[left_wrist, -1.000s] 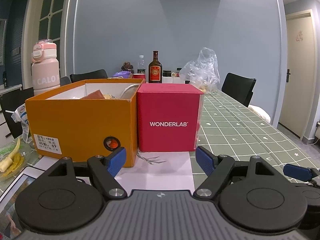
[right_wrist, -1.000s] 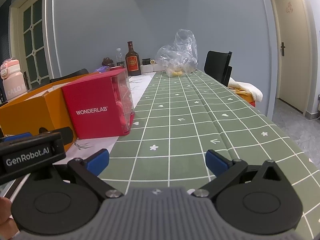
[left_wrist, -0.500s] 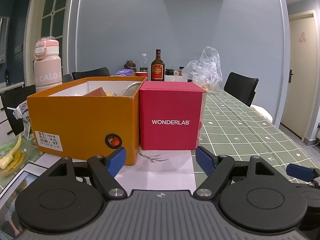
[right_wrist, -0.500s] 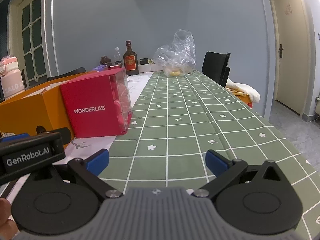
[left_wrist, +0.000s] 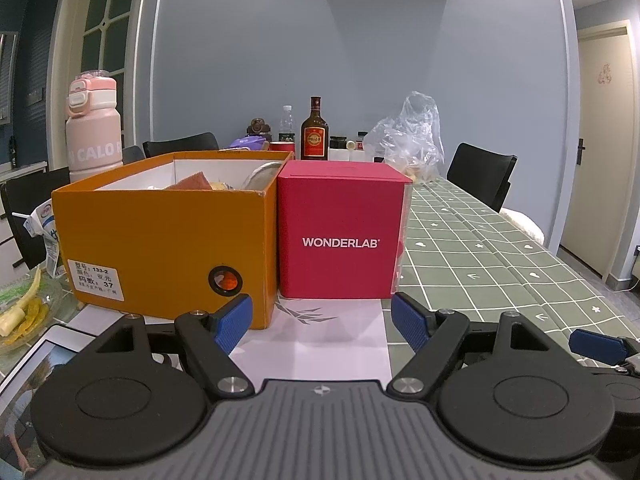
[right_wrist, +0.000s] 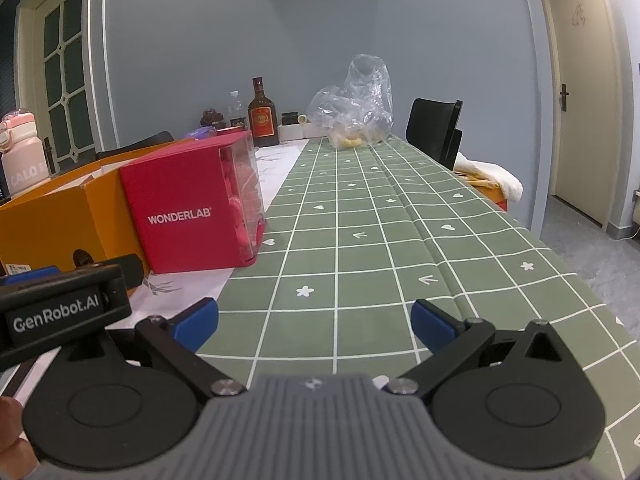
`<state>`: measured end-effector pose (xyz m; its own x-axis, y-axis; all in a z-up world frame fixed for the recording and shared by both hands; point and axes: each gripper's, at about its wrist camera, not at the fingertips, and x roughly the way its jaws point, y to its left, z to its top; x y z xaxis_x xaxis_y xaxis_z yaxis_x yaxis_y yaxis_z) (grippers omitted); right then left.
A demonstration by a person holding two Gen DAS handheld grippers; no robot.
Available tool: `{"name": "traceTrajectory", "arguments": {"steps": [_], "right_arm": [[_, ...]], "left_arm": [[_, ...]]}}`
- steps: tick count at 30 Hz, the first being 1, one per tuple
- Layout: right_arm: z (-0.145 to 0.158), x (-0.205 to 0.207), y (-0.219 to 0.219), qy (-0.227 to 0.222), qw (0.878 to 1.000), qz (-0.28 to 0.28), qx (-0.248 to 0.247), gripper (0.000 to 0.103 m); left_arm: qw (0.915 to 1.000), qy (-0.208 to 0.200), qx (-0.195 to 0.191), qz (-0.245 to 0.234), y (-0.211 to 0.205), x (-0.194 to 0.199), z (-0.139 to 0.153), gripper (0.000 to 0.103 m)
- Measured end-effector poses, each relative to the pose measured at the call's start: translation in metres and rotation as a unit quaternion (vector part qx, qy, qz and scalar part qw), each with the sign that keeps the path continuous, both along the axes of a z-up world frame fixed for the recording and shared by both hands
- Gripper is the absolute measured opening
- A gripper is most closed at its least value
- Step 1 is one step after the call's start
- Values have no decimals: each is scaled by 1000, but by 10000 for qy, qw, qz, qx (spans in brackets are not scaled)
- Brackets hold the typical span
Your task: Organize soft objects
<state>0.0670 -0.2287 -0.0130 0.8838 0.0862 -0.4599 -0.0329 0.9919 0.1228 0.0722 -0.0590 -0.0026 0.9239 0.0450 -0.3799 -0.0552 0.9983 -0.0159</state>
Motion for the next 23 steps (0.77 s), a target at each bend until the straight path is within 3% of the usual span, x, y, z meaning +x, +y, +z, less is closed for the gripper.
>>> {"name": "traceTrajectory", "arguments": {"steps": [23], "right_arm": [[-3,5,-2,66,9999,39,82,100]], "left_arm": [[9999,-122,87,24,-6,-6,0,92]]}}
